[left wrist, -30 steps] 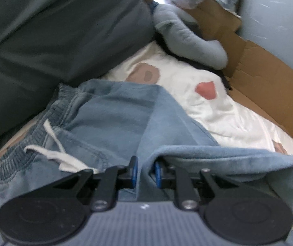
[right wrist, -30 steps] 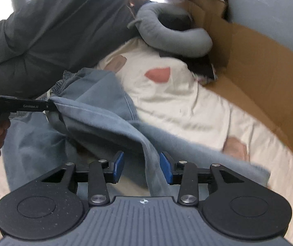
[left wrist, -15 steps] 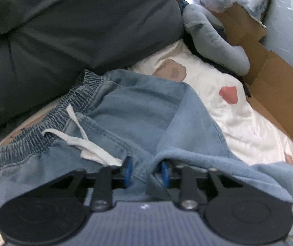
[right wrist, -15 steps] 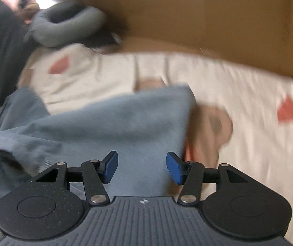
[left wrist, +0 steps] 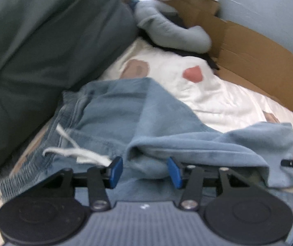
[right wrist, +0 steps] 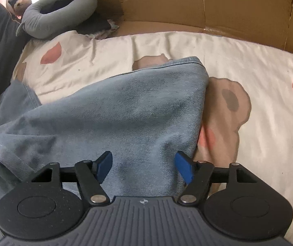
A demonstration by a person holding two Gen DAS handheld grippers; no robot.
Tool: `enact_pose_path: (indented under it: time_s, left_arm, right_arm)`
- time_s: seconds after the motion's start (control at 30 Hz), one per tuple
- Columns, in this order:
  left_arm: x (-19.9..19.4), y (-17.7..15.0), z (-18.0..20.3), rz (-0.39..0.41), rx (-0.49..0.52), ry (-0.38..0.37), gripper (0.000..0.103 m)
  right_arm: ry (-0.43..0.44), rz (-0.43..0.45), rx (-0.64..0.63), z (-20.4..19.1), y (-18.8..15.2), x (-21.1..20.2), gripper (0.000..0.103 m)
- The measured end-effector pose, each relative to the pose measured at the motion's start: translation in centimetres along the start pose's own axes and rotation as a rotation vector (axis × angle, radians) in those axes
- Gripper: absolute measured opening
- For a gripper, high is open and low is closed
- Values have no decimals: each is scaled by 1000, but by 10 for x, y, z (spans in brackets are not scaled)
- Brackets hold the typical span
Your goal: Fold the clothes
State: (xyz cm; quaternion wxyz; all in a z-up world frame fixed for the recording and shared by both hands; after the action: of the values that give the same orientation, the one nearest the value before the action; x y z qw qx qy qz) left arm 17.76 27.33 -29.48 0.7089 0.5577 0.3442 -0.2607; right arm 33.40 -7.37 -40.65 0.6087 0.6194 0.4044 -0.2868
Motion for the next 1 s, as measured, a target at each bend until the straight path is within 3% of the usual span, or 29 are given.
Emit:
enact_pose_path:
  time_s: [0.13,0.17,0.47,0.63,0.73,1.0]
  left_arm:
    - [2,19,23,0,57,-31,54]
    - [4,25,30,2,72,-42,54]
    - [33,70,85,17,143,-148,57]
    - [48,82,120,12,195,-207,65]
    - [57,80,143,-19,236,-251,70]
    - [73,47,185,-111,291,-310,71]
  right_arm:
    - [9,-6,72,14,2,-4,9]
    - [16,-17,97,19,1,-4,5]
    - [145,31,207,35,-3,-25,1]
    - [178,50,216,42,-3,-35,0]
    - [199,60,244,48,-2,-43,0]
    - [238,101,307,65,-3,-76,0]
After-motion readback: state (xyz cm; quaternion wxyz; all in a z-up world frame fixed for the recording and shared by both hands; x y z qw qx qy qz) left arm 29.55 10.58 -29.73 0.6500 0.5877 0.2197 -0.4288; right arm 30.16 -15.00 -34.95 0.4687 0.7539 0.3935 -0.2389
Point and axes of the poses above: each gripper's, at about its wrist camera, not at the fingertips, and x roughly the way its jaws point, z to its right, y to its top, the point moved 5 cm from there along x, roughly the way its jaws point, and after that the axes turned 11 degrees about -y, right-handed, at the moved point
